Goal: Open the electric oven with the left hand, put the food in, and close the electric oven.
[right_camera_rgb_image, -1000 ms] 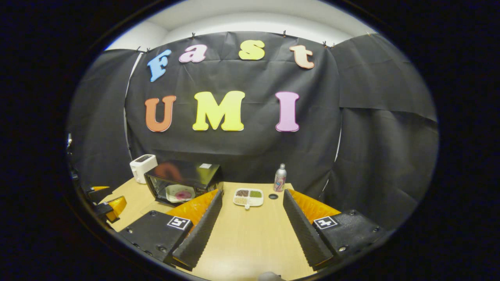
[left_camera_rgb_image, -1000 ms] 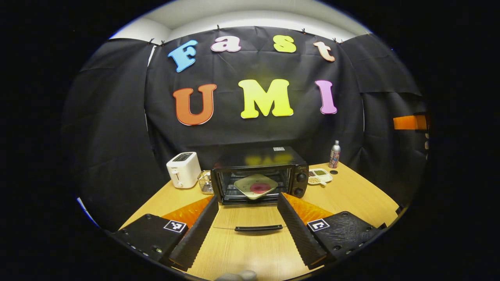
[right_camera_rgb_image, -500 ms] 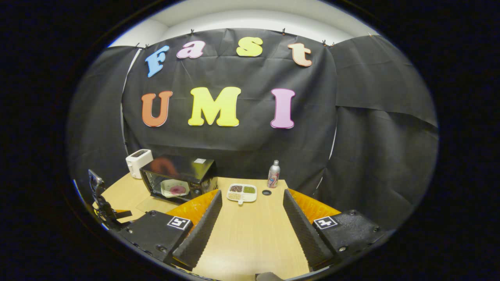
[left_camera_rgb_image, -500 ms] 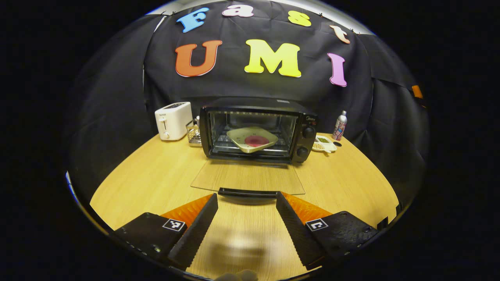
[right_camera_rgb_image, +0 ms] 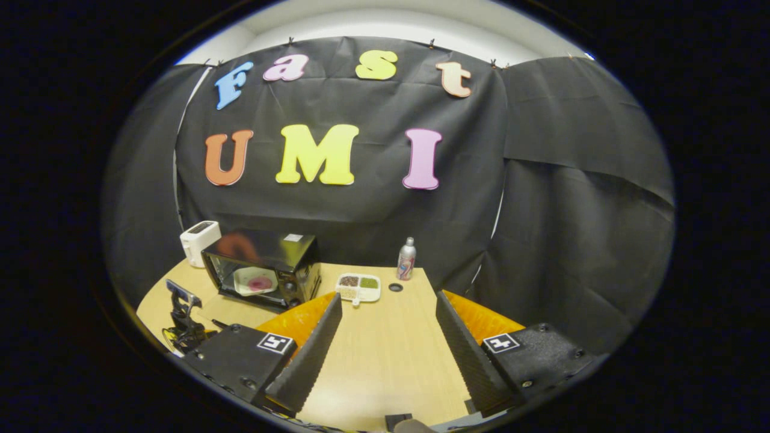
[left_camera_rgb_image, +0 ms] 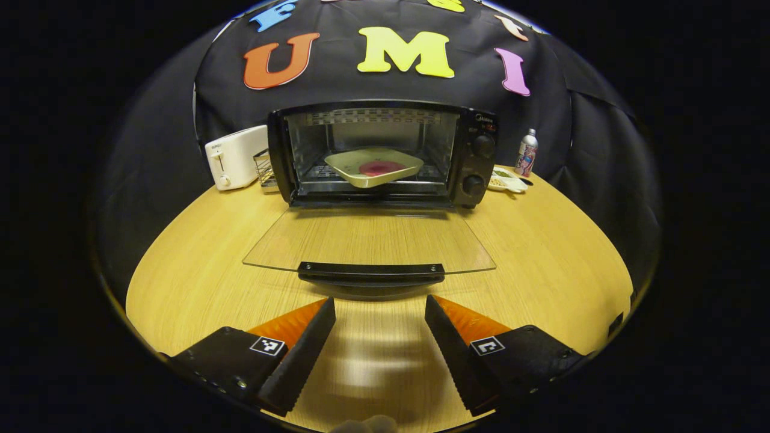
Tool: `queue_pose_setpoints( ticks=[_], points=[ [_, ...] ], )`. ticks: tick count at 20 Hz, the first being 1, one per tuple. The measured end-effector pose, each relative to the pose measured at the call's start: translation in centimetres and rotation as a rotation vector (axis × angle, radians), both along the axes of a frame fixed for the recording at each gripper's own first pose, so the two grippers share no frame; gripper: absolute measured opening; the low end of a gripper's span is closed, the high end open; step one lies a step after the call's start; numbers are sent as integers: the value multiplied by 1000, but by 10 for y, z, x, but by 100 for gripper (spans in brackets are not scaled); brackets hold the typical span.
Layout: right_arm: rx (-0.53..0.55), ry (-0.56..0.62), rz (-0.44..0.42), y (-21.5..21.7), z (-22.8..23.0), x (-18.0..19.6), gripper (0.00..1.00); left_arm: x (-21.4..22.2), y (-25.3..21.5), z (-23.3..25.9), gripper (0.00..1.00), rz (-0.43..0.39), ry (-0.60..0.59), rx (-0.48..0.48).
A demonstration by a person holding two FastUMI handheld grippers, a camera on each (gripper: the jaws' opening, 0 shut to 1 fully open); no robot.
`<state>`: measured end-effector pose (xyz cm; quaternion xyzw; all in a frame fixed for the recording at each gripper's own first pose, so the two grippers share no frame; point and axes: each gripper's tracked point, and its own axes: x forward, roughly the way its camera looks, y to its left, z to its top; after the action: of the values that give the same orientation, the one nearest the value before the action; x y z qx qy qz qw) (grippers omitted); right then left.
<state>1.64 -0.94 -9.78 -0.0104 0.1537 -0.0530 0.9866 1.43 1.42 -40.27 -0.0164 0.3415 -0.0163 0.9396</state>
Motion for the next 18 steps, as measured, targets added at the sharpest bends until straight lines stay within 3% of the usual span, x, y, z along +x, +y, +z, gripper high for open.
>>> queue_pose_setpoints(
  ticks=[2, 9, 10, 16, 18],
  points=[
    [1, 4, -17, -3, -1, 0, 100, 8, 1, -5, 96, -4, 0, 7],
    [-7, 24, -34, -6, -3, -1, 96, 17, 5, -14, 98, -15, 8, 15],
    [-6, 25, -31, -5, -3, -1, 100, 18, 4, -12, 98, -14, 4, 13],
    [14, 23, -8, 2, -3, 2, 96, 24, 12, 14, 98, -10, -42, 25],
    [27, 22, -4, 2, -4, 1, 100, 28, 14, 29, 97, 2, -61, 15]
  ],
)
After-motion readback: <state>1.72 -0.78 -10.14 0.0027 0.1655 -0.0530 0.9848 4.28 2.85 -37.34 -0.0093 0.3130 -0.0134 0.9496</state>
